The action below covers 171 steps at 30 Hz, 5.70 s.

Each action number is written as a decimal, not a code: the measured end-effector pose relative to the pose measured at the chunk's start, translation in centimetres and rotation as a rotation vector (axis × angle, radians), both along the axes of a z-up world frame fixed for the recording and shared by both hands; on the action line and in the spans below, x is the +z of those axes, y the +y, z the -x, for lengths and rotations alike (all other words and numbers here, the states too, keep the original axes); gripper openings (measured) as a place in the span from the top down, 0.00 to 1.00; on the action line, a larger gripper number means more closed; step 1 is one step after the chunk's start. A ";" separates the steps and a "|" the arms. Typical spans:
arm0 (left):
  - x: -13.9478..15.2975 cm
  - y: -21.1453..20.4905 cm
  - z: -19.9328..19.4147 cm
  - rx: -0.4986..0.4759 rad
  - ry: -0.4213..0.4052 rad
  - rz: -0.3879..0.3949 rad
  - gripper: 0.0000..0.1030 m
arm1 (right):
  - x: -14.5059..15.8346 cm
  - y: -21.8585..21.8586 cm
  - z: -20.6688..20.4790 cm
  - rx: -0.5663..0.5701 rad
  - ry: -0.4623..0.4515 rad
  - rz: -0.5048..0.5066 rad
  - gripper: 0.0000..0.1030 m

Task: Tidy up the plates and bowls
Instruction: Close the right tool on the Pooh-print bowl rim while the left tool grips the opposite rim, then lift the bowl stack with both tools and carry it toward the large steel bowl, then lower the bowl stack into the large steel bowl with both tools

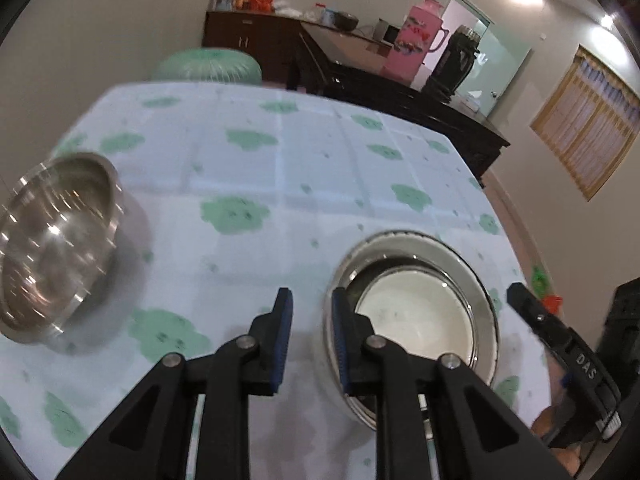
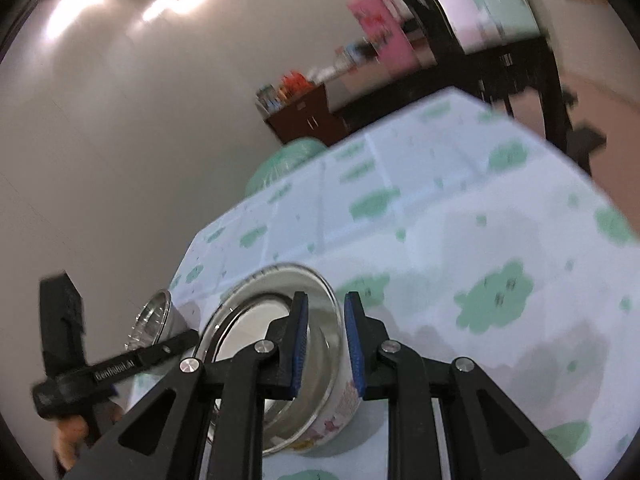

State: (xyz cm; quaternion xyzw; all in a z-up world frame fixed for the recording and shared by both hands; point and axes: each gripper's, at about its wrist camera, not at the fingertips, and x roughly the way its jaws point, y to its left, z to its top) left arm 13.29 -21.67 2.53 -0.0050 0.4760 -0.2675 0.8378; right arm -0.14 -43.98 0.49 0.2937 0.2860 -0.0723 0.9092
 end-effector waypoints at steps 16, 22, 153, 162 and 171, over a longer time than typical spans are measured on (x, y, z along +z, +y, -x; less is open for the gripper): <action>-2.5 -0.7 -1.4 -0.036 0.128 0.084 0.83 | -3.7 -0.7 -1.6 0.060 0.137 -0.087 0.79; -2.9 -0.3 -1.5 -0.030 0.152 0.157 0.94 | -3.6 -0.4 -1.5 0.069 0.133 -0.064 0.80; 0.1 13.3 -5.6 0.178 -0.035 0.009 0.94 | 1.6 18.4 -14.0 0.344 0.404 0.361 0.83; 0.1 11.7 -4.4 0.173 -0.041 0.012 0.94 | 1.4 16.2 -12.5 0.308 0.383 0.344 0.83; -0.6 11.6 -4.3 0.183 -0.054 0.013 0.93 | 0.7 15.6 -11.1 0.257 0.251 0.273 0.83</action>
